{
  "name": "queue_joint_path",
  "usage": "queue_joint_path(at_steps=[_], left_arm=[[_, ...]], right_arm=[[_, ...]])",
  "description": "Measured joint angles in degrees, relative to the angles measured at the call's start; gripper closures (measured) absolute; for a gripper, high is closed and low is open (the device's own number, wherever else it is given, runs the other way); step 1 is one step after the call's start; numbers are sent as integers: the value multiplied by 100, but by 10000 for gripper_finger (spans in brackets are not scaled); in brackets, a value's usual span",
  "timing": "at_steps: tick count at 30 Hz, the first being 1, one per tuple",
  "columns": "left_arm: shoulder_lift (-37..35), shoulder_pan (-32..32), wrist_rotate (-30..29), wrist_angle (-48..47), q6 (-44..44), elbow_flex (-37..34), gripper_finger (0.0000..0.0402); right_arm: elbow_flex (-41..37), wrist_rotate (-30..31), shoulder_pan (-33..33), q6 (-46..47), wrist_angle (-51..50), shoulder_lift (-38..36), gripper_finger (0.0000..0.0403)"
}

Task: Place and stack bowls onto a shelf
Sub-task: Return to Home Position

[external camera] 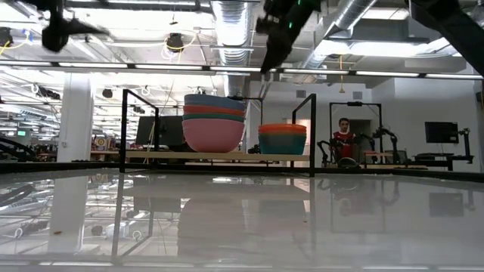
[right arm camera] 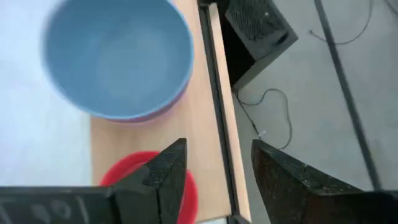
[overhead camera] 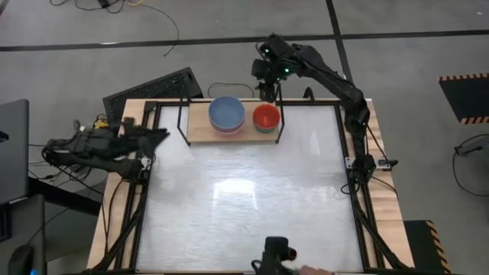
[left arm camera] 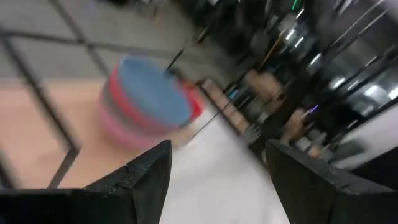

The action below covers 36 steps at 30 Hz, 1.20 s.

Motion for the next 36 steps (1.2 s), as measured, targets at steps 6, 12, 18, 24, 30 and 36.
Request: queue_joint_path(at_steps=[6,12,18,24,30,36], left_arm=[[-5,0,-246,391,449,864,157],[-7,0,-267,-242,1910,1468,157],[-2,0,270,218,2895,1700,157],[-9,0,535,269,3049,2167,157],[-11,-46,805,202,2594,2047,157],[-6,-154,1098,412,2001,1240,157]], right_arm=[[-54,1072,369,-170,-451,-641,199],[-48,-311,296,743,-634,-1614,199],[-54,-2851,-301,585,-1123,-2661,200],[-54,-2804,-958,894,-1228,-3745,200],[-433,-2817,-1433,982,-1178,-4732,200],[-2892,-2848,-1602,1712,557,-5965,200]])
